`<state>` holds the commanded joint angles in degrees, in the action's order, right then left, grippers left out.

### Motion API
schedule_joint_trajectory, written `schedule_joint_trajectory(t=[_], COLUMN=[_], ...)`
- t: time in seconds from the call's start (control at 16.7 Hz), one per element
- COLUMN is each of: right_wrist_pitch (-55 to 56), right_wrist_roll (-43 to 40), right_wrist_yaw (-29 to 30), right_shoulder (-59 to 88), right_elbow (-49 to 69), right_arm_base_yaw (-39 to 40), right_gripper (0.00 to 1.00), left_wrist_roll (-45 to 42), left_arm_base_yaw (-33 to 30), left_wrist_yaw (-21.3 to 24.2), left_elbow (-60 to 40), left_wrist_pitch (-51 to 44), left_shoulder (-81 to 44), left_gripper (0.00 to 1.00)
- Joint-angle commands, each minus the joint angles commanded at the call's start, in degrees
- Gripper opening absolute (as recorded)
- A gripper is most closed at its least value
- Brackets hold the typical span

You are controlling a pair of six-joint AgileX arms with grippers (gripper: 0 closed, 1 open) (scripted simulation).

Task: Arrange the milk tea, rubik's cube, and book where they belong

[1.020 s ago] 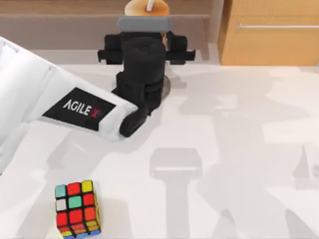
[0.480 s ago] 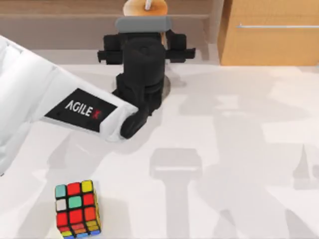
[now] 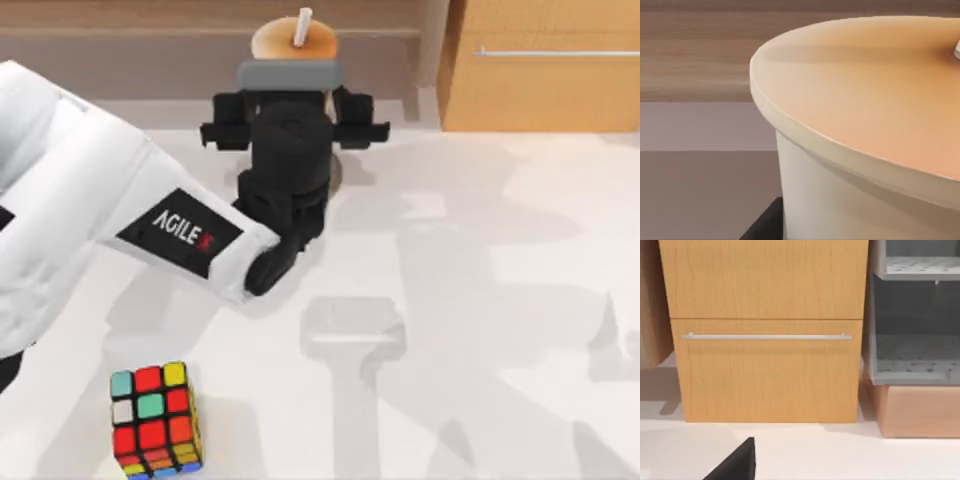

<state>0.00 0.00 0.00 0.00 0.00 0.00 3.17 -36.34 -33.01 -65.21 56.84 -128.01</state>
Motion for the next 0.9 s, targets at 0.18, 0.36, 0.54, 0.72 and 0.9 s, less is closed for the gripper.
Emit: schedule_joint_trajectory(t=[0.18,0.36,0.54,0.72,0.9], right_wrist_pitch=[0.0,0.0,0.0,0.0,0.0], right_wrist_roll=[0.0,0.0,0.0,0.0,0.0], right_wrist_yaw=[0.0,0.0,0.0,0.0,0.0], right_shoulder=[0.0,0.0,0.0,0.0,0.0], right_elbow=[0.0,0.0,0.0,0.0,0.0], right_arm_base_yaw=[0.0,0.0,0.0,0.0,0.0], right_gripper=[1.0,1.0,1.0,1.0,1.0], left_wrist_roll=[-0.01,-0.01,-0.01,-0.01,-0.01], left_arm_base_yaw=[0.01,0.01,0.01,0.01,0.01], left_wrist_yaw=[0.01,0.01,0.01,0.01,0.01], left_elbow=[-0.01,-0.01,-0.01,-0.01,-0.01], left_wrist_pitch=[0.07,0.07,0.07,0.07,0.07], left_shoulder=[-0.05,-0.05,-0.05,-0.05,-0.05], left_gripper=[0.0,0.15,0.38,0.6,0.83])
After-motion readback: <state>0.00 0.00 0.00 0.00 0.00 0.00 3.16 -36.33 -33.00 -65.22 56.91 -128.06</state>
